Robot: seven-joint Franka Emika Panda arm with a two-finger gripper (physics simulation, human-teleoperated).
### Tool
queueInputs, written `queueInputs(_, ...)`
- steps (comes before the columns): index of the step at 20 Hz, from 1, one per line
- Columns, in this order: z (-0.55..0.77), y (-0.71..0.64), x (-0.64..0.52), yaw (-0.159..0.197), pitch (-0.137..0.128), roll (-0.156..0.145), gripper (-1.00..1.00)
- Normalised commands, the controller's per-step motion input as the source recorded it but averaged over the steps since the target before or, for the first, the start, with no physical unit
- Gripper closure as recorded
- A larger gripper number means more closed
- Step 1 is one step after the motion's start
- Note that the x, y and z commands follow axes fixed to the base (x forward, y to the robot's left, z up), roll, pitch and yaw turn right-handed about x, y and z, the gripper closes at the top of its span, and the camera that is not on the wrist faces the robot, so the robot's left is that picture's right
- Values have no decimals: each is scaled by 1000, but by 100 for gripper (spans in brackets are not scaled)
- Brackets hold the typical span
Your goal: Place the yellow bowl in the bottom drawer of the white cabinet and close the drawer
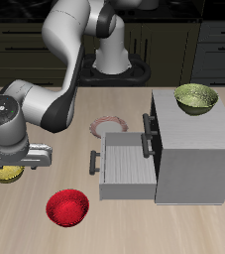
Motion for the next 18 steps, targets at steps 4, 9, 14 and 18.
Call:
queueInputs(4,-208,83,-6,-17,22,12,-100)
queueInputs(9,-477,35,-5,-98,92,6,-100)
queueInputs(14,-327,24,-6,-48,71,16,100)
queueInputs(18,23,-146,-88,-33,-10,8,100)
